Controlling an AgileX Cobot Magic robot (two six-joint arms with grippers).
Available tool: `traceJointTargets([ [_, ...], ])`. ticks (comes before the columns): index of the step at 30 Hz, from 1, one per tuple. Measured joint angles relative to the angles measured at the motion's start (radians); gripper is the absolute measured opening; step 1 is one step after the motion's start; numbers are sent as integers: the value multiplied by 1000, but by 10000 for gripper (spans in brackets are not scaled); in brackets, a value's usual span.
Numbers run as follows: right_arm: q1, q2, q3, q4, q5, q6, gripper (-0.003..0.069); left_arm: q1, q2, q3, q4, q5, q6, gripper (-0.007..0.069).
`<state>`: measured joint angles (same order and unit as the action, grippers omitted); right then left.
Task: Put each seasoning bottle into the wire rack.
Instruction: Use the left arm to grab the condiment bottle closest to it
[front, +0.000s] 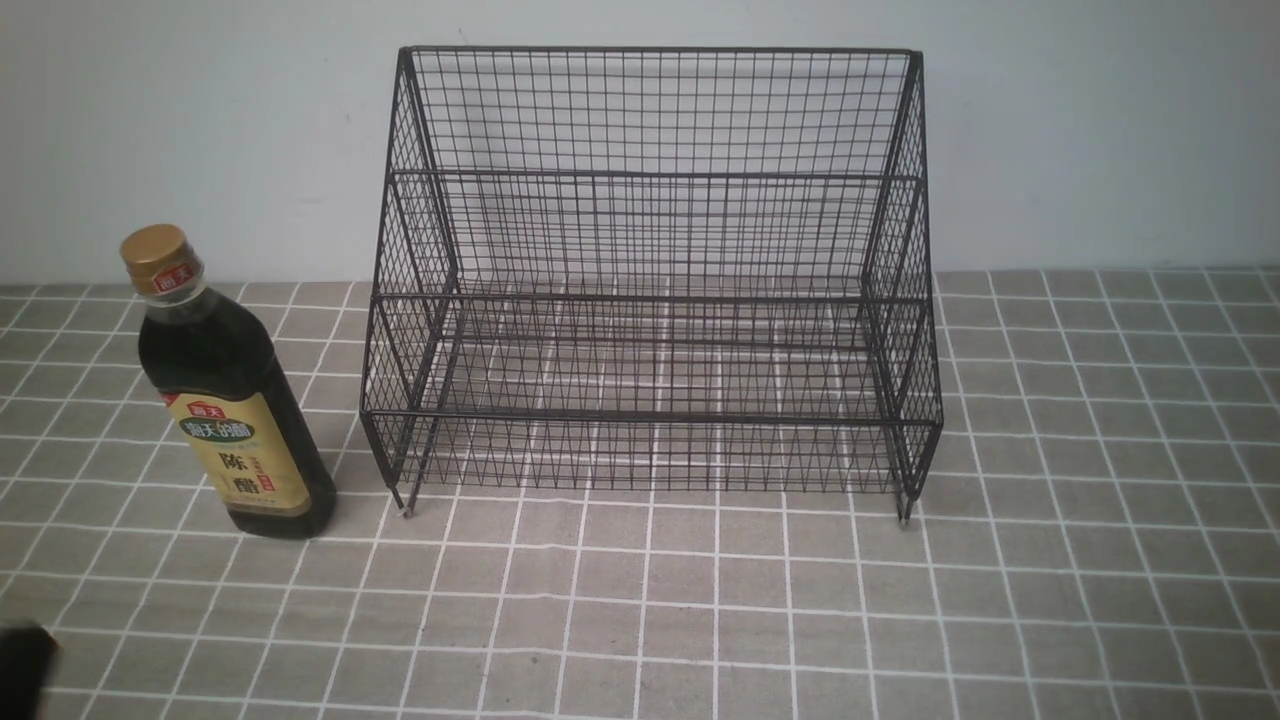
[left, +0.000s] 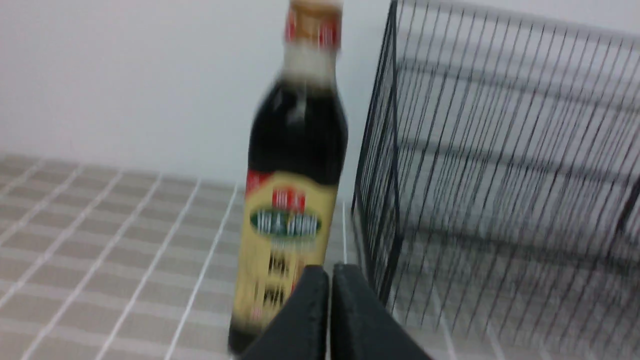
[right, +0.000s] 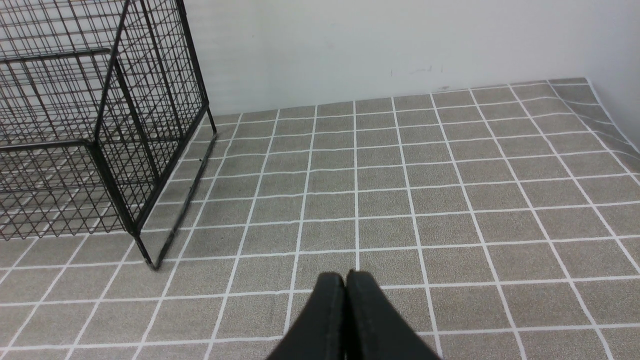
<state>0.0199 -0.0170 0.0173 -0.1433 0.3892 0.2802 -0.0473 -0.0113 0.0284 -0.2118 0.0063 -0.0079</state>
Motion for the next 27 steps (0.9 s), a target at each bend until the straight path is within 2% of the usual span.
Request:
traceJointTargets([
  [2,0,0,0,0,0,0,-12,0,0,0,-22,-212,-1,-6],
  [3,0,0,0,0,0,0,-12,0,0,0,-25,-230,-1,-6],
  [5,0,0,0,0,0,0,-12,0,22,-1,-28,-404,-1,-6],
  [9,0,0,0,0,0,0,-12,0,163,-55,-1,-428,-1,-1],
  [12,0,0,0,0,0,0,-12,0,331,-130,40,-426,-2,34],
  [17,0,0,0,0,0,0,-12,0,621,-235,84,-466,-2,173],
  [18,0,0,0,0,0,0,-12,0,707,-282,90,-502,-4,246],
  [20,0,0,0,0,0,0,-12,0,818,-331,93,-535,-6,343],
  [21,0,0,0,0,0,0,-12,0,829,-336,93,-538,-6,353],
  [22,0,0,0,0,0,0,-12,0,921,-372,94,-559,-7,426],
  [26,0,0,0,0,0,0,-12,0,1097,-463,102,-601,-7,566],
  [27,0,0,0,0,0,0,-12,0,1119,-470,108,-606,-7,573],
])
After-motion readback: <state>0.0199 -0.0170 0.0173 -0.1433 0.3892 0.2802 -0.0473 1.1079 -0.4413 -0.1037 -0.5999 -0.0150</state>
